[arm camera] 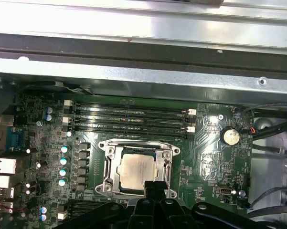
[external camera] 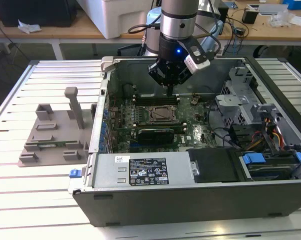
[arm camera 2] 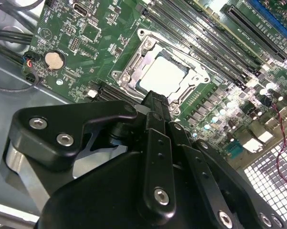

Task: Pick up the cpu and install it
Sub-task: 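Install the second cpu locking lever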

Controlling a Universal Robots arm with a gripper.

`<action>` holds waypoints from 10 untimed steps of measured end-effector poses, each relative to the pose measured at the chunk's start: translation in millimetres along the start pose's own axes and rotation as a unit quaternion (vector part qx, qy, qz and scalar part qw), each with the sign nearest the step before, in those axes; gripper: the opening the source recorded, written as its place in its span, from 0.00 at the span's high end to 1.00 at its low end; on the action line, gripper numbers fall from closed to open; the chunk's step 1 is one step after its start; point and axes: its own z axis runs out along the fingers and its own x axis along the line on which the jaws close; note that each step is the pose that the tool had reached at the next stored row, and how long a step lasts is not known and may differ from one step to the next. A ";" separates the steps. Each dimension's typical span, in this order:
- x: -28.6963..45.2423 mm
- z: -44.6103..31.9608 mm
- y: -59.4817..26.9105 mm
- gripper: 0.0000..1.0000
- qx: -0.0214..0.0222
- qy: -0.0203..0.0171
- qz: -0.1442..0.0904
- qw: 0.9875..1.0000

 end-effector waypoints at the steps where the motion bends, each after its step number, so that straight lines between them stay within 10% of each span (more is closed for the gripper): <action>1: 0.1 -0.2 -0.6 0.89 0.000 0.000 0.000 1.000; 6: 2.1 0.7 -28.6 0.89 -0.004 0.000 0.000 1.000; 8: 2.9 1.7 -36.9 0.89 -0.013 -0.001 0.000 1.000; 10: 3.9 2.0 -42.3 0.89 -0.037 -0.002 0.000 0.999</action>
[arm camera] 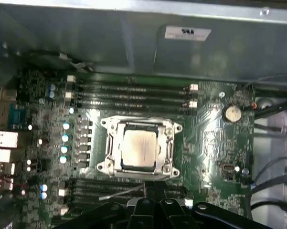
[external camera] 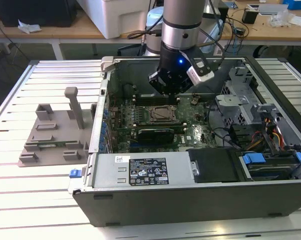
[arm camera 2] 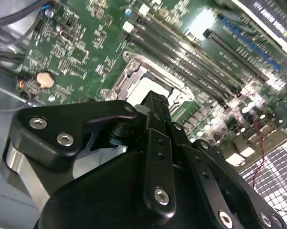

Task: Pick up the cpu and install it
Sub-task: 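Install the second cpu locking lever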

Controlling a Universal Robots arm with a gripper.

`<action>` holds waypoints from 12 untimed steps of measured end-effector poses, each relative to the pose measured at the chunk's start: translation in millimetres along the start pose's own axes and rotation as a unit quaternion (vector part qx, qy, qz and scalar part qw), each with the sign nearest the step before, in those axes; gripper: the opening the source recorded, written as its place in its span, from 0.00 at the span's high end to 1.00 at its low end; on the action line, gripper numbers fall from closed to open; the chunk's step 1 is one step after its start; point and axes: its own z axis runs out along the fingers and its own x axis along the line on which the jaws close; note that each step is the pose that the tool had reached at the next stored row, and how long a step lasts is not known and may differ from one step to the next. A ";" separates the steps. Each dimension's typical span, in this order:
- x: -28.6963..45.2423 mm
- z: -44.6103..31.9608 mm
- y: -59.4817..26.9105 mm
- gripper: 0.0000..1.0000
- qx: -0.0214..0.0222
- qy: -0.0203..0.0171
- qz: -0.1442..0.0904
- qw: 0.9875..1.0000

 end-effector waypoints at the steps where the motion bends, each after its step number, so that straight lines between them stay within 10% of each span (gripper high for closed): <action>1: 0.6 -0.1 -3.4 0.89 -0.017 -0.001 0.000 1.000; 5: 7.6 4.8 -29.4 0.89 -0.022 -0.001 0.000 1.000; 12: 33.4 23.3 -31.8 0.89 -0.022 -0.001 0.000 1.000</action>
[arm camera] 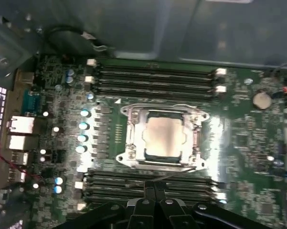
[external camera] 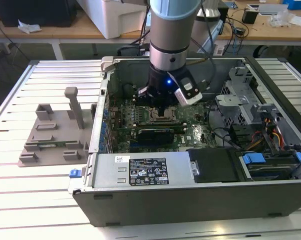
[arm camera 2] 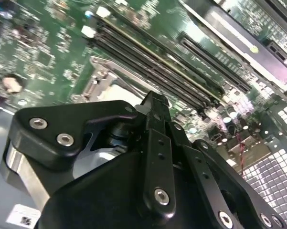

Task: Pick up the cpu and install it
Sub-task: 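Install the second cpu locking lever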

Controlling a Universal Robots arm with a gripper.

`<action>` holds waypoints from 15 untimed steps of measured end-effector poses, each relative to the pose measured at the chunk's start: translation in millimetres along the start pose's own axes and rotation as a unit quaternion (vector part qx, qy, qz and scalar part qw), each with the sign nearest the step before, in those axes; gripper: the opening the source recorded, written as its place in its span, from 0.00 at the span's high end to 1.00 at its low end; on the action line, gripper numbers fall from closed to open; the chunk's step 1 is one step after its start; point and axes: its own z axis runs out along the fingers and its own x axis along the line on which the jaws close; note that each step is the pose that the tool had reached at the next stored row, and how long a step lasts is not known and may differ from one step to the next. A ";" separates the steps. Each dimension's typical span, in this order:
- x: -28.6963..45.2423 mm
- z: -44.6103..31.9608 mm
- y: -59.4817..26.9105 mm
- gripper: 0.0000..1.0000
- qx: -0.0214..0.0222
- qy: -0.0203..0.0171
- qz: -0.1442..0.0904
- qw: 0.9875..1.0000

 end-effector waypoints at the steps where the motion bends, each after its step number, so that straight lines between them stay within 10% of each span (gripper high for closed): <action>1: 3.2 1.9 -0.1 0.89 0.000 0.000 0.000 1.000; 15: 21.0 37.2 -1.6 0.89 -0.001 0.004 -0.032 0.999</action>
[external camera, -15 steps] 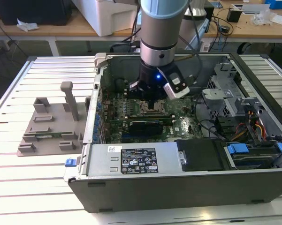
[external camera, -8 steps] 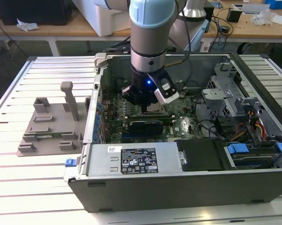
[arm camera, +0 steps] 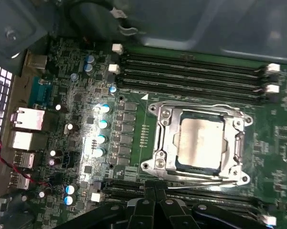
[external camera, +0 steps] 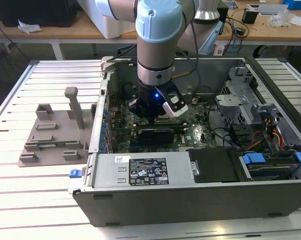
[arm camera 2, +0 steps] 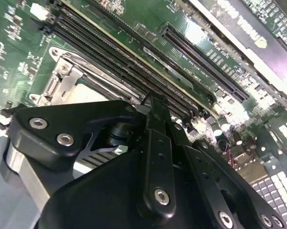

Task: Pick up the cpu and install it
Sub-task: 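Install the second cpu locking lever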

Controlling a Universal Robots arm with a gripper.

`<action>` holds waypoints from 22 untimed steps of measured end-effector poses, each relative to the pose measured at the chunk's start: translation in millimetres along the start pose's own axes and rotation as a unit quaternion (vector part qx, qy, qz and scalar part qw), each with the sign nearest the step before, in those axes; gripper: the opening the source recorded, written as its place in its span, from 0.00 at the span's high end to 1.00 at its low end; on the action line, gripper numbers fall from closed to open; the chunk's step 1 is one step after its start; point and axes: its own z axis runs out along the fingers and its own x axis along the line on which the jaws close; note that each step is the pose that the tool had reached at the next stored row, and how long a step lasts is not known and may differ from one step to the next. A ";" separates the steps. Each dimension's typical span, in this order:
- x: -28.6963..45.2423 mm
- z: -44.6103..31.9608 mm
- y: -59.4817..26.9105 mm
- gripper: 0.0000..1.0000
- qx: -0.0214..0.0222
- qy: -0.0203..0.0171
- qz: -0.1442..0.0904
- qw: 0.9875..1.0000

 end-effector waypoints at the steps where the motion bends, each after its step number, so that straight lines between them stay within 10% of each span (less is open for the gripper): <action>1: 0.6 1.3 0.0 0.89 -0.001 0.000 -0.003 1.000; 10: 1.9 15.2 13.1 0.89 -0.008 0.001 -0.017 1.000; 15: 2.9 4.3 17.7 0.89 -0.006 -0.003 -0.018 1.000; 18: -5.5 5.0 24.7 0.89 0.001 0.000 -0.018 1.000; 22: -42.4 8.3 42.6 0.89 0.031 0.012 -0.016 0.999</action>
